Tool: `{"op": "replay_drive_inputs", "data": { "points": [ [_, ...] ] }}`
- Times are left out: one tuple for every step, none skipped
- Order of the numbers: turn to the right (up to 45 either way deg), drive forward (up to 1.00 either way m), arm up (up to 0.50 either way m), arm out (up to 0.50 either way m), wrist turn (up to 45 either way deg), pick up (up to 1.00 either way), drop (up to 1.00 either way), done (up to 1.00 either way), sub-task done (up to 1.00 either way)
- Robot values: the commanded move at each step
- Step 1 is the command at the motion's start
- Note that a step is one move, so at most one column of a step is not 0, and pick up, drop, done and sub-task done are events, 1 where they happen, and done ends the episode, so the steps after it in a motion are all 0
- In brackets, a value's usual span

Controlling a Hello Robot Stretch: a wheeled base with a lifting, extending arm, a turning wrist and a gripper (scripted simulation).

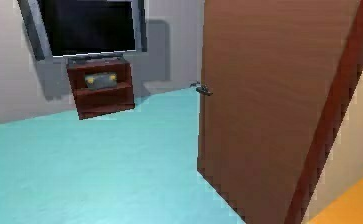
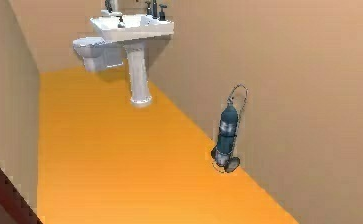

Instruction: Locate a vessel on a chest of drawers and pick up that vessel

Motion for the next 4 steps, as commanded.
{"op": "replay_drive_inputs", "data": {
  "points": [
    [-18.0,0.0,0.0,0.0,0.0,0.0,0.0,0.0,0.0],
    [0.0,1.0,0.0,0.0,0.0,0.0,0.0,0.0,0.0],
    [0.0,0.5,0.0,0.0,0.0,0.0,0.0,0.0,0.0],
    [30.0,0.0,0.0,0.0,0.0,0.0,0.0,0.0,0.0]
  ]
}}
